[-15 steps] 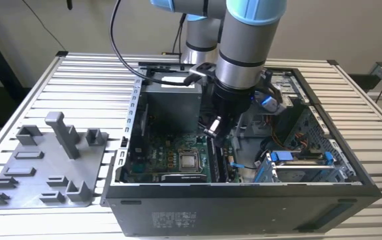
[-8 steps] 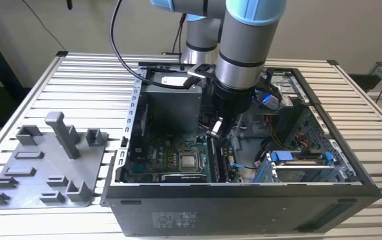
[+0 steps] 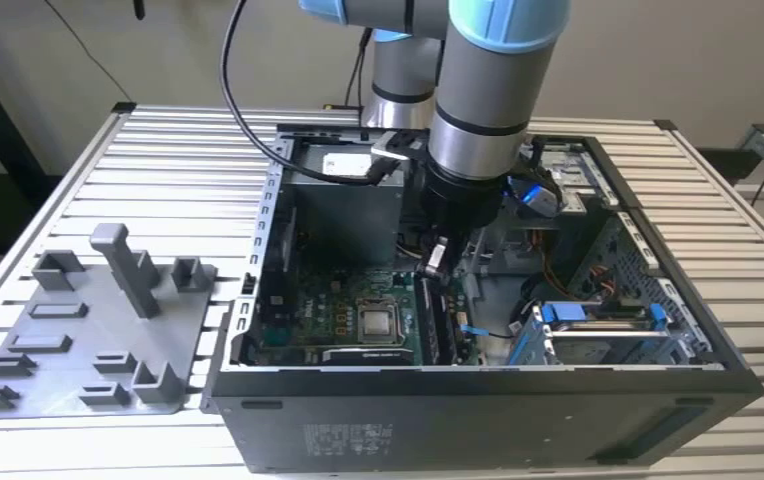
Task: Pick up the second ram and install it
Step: 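Press down the second ram until it locks into place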
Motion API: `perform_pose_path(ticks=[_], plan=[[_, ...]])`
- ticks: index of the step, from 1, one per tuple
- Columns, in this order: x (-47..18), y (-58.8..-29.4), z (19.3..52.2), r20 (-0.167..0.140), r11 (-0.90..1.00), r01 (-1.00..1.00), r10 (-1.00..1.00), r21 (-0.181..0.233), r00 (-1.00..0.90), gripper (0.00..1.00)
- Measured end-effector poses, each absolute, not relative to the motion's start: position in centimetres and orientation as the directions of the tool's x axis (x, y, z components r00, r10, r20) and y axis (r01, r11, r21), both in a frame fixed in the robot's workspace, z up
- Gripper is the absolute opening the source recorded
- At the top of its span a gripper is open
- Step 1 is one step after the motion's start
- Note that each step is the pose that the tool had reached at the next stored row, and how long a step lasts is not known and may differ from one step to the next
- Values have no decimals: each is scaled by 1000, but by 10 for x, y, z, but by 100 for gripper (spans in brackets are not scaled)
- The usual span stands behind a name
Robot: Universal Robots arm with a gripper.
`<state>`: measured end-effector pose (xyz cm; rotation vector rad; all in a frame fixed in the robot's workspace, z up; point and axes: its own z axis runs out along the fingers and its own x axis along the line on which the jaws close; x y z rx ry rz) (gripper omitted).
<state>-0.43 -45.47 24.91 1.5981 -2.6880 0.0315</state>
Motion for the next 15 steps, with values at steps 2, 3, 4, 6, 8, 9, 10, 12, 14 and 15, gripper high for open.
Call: perform_pose_path(ticks=[2,3,4,6,8,9,10,12,14,15], plan=[[-5,-455,249,23,451,-892,-892,-10,-451,11],[-5,-455,249,23,437,-899,-899,-10,-437,11],[-5,-455,249,23,423,-906,-906,-10,-423,11],[-5,-455,248,23,398,-918,-917,-10,-398,11],[-5,-455,248,23,373,-928,-928,-10,-373,11],[-5,-455,248,22,362,-932,-932,-10,-362,11],[-6,-455,248,22,351,-936,-936,-10,-351,11],[-6,-455,248,22,327,-945,-945,-9,-327,11],[-6,-455,248,23,300,-954,-954,-8,-300,11],[-6,-455,248,23,286,-958,-958,-7,-287,11]])
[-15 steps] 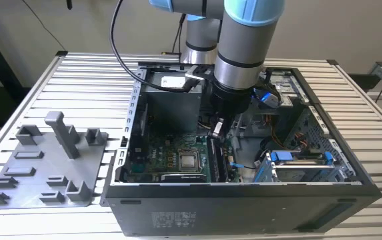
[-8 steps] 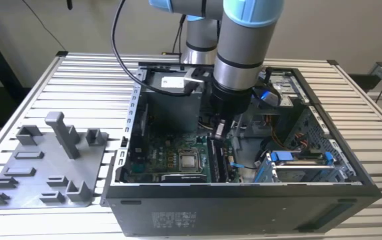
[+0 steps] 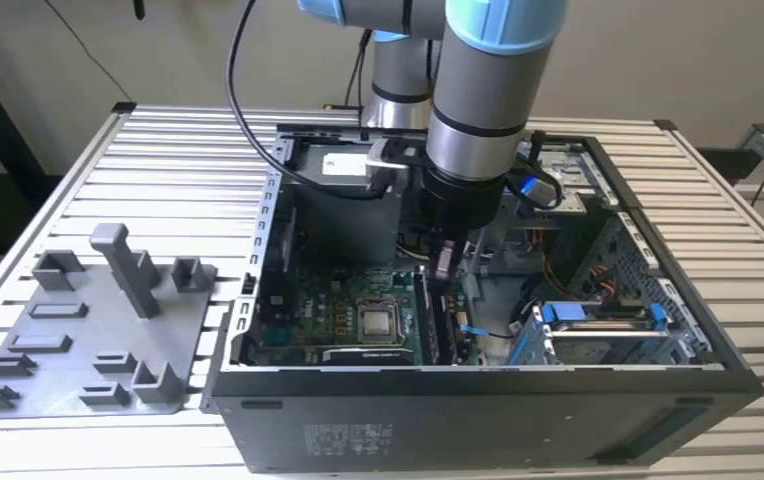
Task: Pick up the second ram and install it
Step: 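Press down the second ram until it locks into place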
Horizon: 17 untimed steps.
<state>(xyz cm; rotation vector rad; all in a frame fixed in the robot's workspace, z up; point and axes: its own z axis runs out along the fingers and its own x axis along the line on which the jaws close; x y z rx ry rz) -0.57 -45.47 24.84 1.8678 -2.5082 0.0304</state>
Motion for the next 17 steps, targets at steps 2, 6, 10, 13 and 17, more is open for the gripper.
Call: perform_pose_path(ticks=[2,6,10,13,17], plan=[[-6,-455,248,24,258,-966,-966,-5,-258,11],[-6,-455,248,25,206,-978,-978,-1,-206,11],[-6,-455,248,25,171,-985,-985,2,-171,11],[-6,-455,248,24,170,-985,-985,2,-170,11],[-6,-457,245,21,170,-985,-985,9,-170,11]])
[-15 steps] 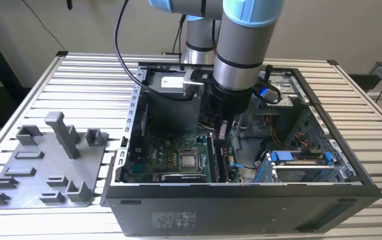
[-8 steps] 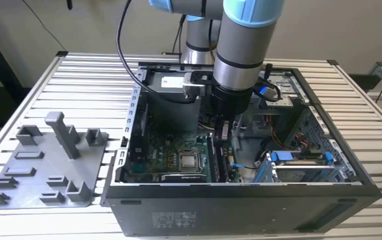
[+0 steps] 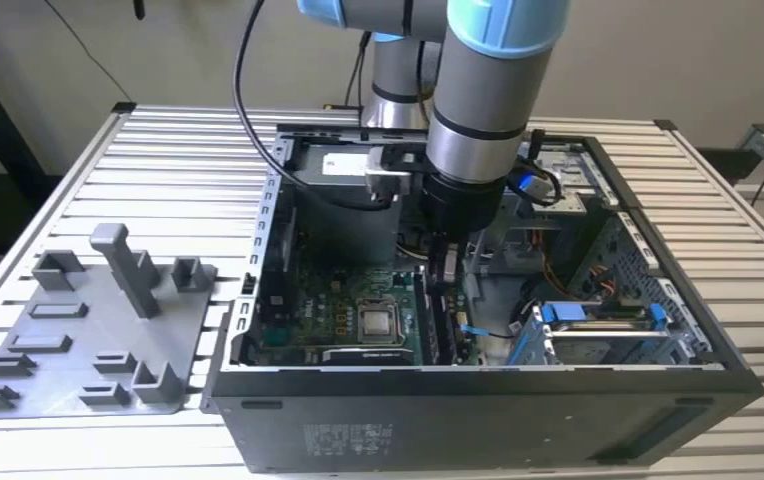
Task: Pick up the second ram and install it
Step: 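Press down the second ram until it locks into place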
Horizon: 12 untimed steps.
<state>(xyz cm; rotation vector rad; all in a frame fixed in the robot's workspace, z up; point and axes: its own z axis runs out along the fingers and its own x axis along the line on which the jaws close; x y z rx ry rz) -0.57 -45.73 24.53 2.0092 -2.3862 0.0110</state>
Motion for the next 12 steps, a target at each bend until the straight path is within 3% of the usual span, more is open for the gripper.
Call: perform_pose_path(ticks=[12], plan=[[-6,-459,228,20,147,-989,-989,15,-146,11]])
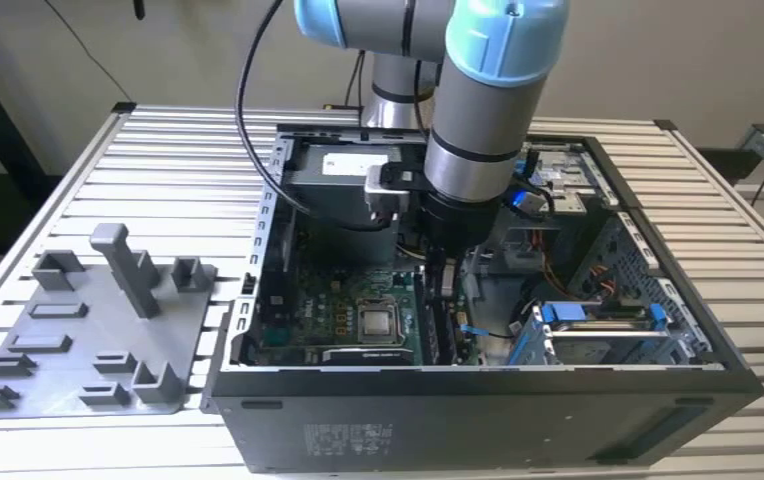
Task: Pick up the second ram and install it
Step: 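Press down the second ram until it locks into place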
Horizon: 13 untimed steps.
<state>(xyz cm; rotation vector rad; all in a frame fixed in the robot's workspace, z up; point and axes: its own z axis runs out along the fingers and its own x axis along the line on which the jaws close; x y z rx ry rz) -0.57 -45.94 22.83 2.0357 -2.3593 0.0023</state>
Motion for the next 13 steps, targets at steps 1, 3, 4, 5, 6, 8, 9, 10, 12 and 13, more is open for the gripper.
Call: perform_pose_path(ticks=[1,3,4,5,6,8,9,10,12,13], plan=[[-6,-459,227,20,145,-989,-989,16,-144,11],[-6,-459,224,21,141,-990,-990,17,-140,11],[-6,-459,224,21,139,-990,-990,17,-138,11],[-6,-460,223,21,137,-990,-990,18,-136,11],[-6,-459,222,20,134,-991,-991,19,-134,11],[-6,-459,220,18,130,-991,-991,20,-129,11],[-6,-459,220,17,126,-992,-992,21,-126,11],[-6,-460,220,17,123,-992,-992,21,-123,11],[-6,-459,222,14,121,-992,-993,21,-121,11],[-6,-459,222,13,120,-993,-993,21,-120,11]])
